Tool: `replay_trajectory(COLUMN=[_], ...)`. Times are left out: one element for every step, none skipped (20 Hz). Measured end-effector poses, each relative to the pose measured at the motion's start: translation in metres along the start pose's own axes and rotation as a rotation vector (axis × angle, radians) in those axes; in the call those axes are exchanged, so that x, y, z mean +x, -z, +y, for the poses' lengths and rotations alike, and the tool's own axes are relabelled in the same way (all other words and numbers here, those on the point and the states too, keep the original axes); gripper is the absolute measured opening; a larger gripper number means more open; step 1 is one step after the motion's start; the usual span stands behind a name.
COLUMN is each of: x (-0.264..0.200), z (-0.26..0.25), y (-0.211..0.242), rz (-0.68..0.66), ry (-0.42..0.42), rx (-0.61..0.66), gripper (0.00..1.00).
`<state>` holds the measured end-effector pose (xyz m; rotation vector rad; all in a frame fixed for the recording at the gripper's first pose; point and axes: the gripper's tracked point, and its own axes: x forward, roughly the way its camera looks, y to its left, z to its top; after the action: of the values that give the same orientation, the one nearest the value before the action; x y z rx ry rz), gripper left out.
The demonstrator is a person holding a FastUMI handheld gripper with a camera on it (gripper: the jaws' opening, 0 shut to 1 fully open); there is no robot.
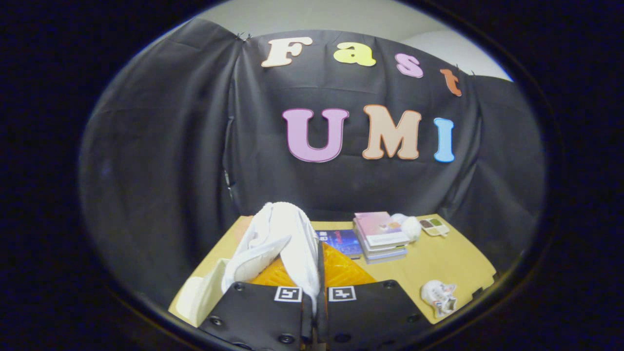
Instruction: Open the storage box then place both shoes into the box .Put the left shoe in first, then the right shoe, with the right side of both shoes facing outward in a uniform manner.
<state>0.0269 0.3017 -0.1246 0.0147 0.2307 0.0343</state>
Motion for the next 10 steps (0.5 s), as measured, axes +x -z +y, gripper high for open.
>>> replay_trajectory(x=[0.001,0.003,0.005,0.008,0.012,0.017,0.022,0.026,0.031,0.035], z=[0.015,0.026,0.035,0.041,0.046,0.047,0.048,0.05,0.053,0.058], y=[0.007,0.017,0.027,0.039,0.049,0.058,0.068,0.08,0.092,0.104], rz=[0.027,0.061,0.099,0.132,0.154,0.174,0.198,0.229,0.263,0.296], ry=[-0.002,-0.001,0.002,0.009,0.025,0.047,0.068,0.084,0.091,0.092], rx=[0.031,0.059,0.083,0.097,0.099,0.09,0.079,0.07,0.063,0.056], gripper=[0.06,0.06,0.06,0.06,0.06,0.06,0.06,0.06,0.06,0.06])
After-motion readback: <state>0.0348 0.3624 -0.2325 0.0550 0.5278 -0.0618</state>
